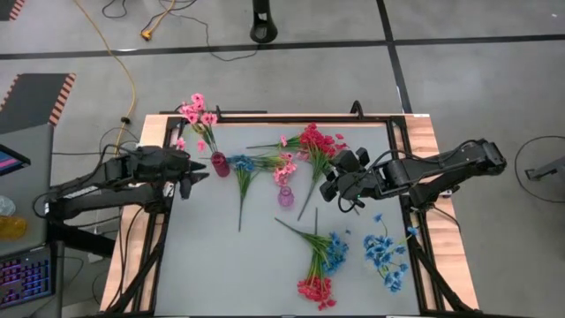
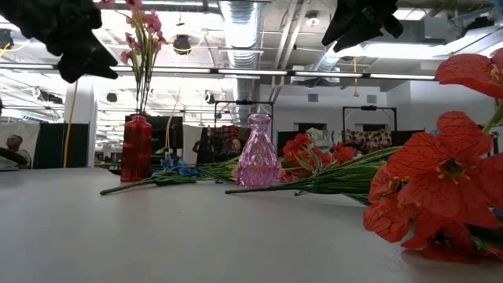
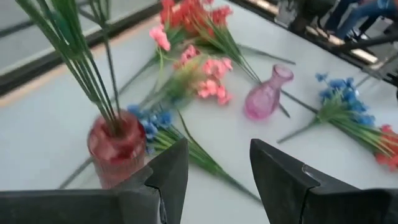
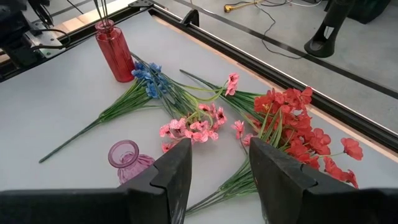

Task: Sort flowers into vase by color
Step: Put the left blue flowers into the transparent vase

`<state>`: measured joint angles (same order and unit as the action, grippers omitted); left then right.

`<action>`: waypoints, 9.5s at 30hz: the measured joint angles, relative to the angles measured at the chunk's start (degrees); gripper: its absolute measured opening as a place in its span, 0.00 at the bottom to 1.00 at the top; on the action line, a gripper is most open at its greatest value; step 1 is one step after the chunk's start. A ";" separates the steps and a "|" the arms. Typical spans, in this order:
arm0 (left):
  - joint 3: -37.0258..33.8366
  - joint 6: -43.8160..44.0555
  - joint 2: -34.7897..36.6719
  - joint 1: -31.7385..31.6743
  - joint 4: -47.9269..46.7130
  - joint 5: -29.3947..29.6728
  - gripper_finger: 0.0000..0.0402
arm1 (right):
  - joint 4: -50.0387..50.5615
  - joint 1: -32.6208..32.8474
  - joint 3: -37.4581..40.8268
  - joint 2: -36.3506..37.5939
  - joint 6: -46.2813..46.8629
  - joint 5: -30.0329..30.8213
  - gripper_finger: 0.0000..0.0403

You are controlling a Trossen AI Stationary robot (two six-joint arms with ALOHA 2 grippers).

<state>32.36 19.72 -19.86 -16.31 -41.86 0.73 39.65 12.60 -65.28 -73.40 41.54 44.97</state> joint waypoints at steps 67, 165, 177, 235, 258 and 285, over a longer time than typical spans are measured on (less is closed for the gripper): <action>0.05 41.09 -66.34 22.68 30.43 26.36 0.40 | -0.04 0.00 0.00 0.02 0.02 -0.04 0.46; 0.00 -13.17 -31.76 22.92 69.01 8.33 0.06 | -23.94 0.02 0.02 0.02 -14.67 -17.29 0.46; 0.00 -18.61 -49.09 22.95 96.28 8.11 0.06 | -27.20 0.02 0.02 0.02 -15.59 -22.10 0.46; 9.01 -14.26 -68.98 23.12 93.44 3.11 0.40 | -16.33 19.71 -0.01 14.91 -16.14 -1.48 0.10; 9.01 -9.43 -68.99 23.12 92.27 3.10 0.40 | -23.79 55.94 0.00 23.21 -22.01 16.02 0.09; 9.01 -6.36 -68.98 23.12 92.29 3.12 0.40 | -29.46 85.76 0.00 26.68 -31.70 25.22 0.09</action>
<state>41.36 13.35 -88.84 6.81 50.43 3.86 10.19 98.36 -65.28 -46.72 9.84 70.19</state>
